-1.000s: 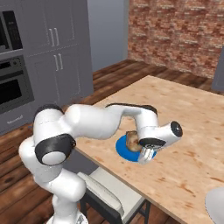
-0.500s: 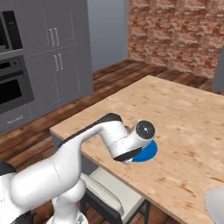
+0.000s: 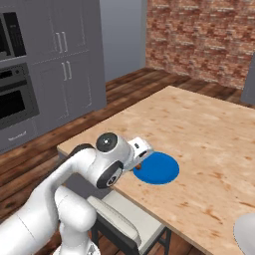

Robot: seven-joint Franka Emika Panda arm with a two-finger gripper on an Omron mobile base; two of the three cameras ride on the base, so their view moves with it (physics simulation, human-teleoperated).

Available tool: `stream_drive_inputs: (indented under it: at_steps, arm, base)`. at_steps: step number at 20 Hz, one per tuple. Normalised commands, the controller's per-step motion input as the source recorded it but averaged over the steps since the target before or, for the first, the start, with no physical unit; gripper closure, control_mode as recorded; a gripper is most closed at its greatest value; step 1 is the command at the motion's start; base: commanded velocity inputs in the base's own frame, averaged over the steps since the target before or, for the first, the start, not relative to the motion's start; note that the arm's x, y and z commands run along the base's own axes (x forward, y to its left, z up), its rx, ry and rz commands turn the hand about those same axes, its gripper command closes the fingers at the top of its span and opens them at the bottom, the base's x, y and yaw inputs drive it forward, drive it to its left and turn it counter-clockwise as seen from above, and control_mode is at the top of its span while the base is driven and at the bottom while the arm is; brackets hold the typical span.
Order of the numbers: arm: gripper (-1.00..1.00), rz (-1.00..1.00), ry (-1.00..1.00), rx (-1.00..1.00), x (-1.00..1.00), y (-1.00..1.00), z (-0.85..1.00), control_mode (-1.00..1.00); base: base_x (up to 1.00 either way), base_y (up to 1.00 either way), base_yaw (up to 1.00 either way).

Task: Transport the chicken drumstick and lime to the fridge. Place the chicken drumstick on the rack containing meat and place the lime on the rack containing the vegetable, ensuring meats and vegetables are on different racks.

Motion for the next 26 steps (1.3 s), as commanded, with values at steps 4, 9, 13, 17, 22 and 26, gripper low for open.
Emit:
stream_drive_inputs:
  at_steps: [4,9,13,17,22,26]
  arm:
    - [1.00,-0.52,0.05,0.26,-0.13,0.08,0.60,-1.00]
    - [1.00,-0.48,0.02,0.36,-0.48,0.11,0.40,-1.00]
    - [1.00,-0.26,-0.09,0.33,-0.62,0.18,0.26,-1.00]
    - [1.00,-0.06,-0.33,0.02,-0.46,0.34,0.43,-1.00]
    - [1.00,-0.01,-0.24,0.00,-0.46,0.39,0.41,-1.00]
    - [1.00,0.00,-0.15,0.00,-0.53,0.29,0.61,-1.00]
  base:
    - [0.00,0.00,0.00]
    - [0.00,0.00,0.00]
    - [0.00,0.00,0.00]
    - [0.00,0.00,0.00]
    - [0.00,0.00,0.00]
    - [0.00,0.00,0.00]
